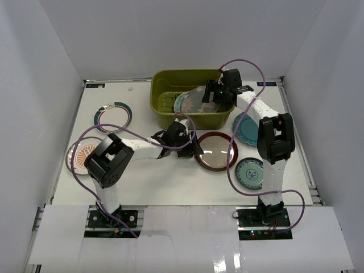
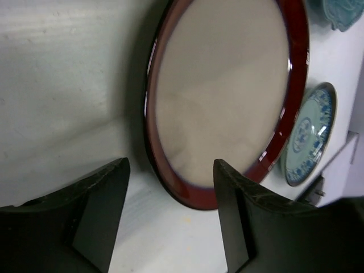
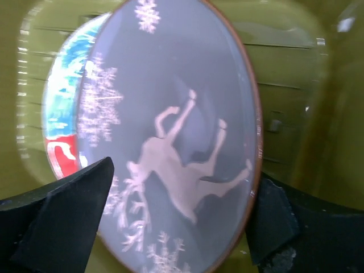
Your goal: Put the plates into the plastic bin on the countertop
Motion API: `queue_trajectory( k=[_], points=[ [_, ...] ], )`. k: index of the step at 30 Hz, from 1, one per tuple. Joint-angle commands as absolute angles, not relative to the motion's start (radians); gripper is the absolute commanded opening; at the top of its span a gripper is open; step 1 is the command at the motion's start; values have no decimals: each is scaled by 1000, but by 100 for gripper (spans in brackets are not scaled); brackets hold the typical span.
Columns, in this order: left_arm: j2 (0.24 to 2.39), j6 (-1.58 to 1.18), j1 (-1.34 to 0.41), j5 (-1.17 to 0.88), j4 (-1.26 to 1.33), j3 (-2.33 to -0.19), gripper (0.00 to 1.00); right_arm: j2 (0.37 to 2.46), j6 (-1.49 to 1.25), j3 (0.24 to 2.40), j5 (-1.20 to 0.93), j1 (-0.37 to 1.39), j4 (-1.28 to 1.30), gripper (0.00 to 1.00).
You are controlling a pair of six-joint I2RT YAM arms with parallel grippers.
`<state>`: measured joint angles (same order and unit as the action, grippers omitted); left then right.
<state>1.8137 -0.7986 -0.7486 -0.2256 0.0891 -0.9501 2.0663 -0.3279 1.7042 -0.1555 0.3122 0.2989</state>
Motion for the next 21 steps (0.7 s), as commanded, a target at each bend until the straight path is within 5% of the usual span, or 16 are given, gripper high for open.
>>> queue_trajectory(
  k=[1,12,18,21],
  points=[
    [1865,-753,-758,-132,40,-977,70,1957,-227,1726,-29,336,299,90],
    [1959,-729,-770,-34,12,-1028,51,1970,7,1799,357,429,402,90],
    [1947,-718,-770,37,6,-999,6,1973,54,1833,339,453,437,90],
    [1905,-715,-770,61,6,-959,0,1954,29,1824,305,454,439,91]
  ],
)
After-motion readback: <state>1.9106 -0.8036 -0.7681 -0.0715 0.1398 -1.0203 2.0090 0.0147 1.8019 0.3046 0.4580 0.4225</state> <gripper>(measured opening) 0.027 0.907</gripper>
